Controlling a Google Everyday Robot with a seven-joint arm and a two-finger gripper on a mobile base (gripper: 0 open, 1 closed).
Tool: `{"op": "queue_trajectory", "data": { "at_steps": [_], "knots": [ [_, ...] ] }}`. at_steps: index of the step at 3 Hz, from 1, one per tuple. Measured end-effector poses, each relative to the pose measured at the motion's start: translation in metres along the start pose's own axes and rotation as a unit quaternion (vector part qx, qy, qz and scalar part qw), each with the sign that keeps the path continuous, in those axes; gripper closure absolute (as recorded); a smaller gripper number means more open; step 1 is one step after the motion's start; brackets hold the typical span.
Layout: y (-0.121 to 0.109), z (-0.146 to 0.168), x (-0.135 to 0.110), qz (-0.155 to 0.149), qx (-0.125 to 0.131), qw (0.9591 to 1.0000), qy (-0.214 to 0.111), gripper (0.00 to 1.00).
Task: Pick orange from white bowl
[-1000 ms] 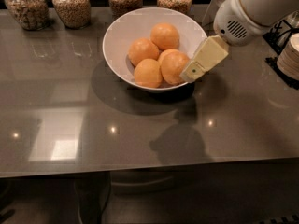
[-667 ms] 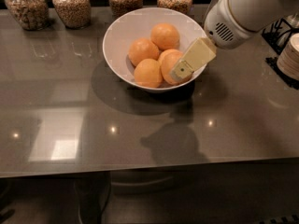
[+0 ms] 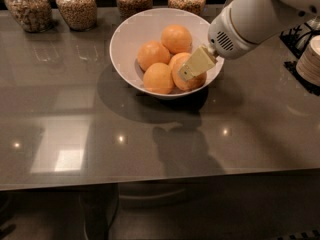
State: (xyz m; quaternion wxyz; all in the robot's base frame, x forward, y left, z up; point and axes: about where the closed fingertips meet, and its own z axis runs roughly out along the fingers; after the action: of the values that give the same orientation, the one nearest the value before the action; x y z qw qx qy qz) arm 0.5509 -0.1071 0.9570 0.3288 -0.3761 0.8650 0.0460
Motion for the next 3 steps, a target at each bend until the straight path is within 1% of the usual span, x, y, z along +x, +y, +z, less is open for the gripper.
{"op": "queue_trajectory", "data": {
  "at_steps": [1, 2, 3],
  "knots": [
    [0.000, 0.011, 0.004, 0.014, -0.003, 0.9999, 0.003, 0.24],
    [0.000, 0.023, 0.008, 0.027, -0.009, 0.9995, 0.009, 0.30],
    [0.001, 0.028, 0.008, 0.031, -0.013, 0.9994, 0.011, 0.33]
  ]
}}
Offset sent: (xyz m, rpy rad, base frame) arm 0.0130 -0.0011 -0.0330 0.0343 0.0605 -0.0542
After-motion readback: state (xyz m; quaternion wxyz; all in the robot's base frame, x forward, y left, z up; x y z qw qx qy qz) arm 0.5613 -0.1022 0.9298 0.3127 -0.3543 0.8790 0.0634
